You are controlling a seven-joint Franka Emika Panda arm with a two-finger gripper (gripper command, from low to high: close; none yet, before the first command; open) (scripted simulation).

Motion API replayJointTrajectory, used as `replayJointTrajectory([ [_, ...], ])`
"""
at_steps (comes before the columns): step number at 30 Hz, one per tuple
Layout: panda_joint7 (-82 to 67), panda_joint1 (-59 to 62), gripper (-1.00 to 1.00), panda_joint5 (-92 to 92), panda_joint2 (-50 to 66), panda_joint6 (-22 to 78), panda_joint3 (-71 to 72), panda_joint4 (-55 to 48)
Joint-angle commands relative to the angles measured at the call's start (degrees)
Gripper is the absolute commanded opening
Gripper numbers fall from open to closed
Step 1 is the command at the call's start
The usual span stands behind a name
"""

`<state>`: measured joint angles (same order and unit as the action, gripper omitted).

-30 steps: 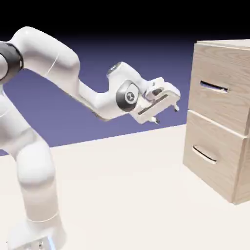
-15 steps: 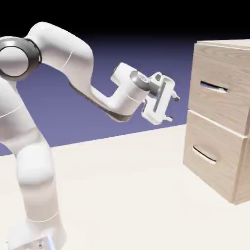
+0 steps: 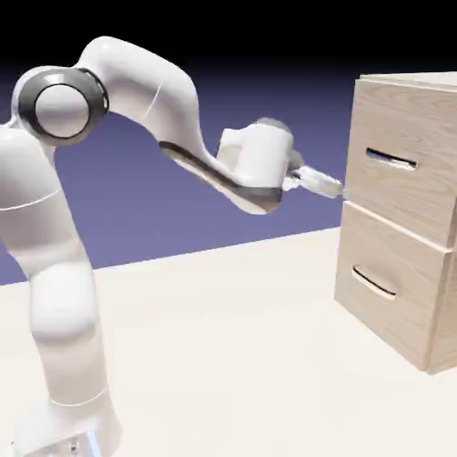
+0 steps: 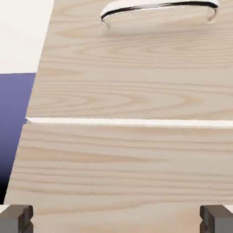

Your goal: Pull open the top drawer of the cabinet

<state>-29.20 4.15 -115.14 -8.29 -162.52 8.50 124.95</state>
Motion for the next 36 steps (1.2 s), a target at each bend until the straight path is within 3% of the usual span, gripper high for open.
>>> replayJointTrajectory([
  [1,-1.6,0.1,0.0,-2.5,0.5,0.2,0.2,-0.8],
  [20,-30.7,2.1,0.0,-49.3,10.4,4.9,3.6,-15.4],
  [27,-33.7,1.6,0.0,-48.2,19.4,2.6,3.1,-26.8],
  [28,-33.7,1.6,-1.0,-48.2,19.4,2.6,3.1,-26.8],
  [36,-29.9,1.8,-1.0,-49.5,7.7,5.4,3.4,-12.2],
])
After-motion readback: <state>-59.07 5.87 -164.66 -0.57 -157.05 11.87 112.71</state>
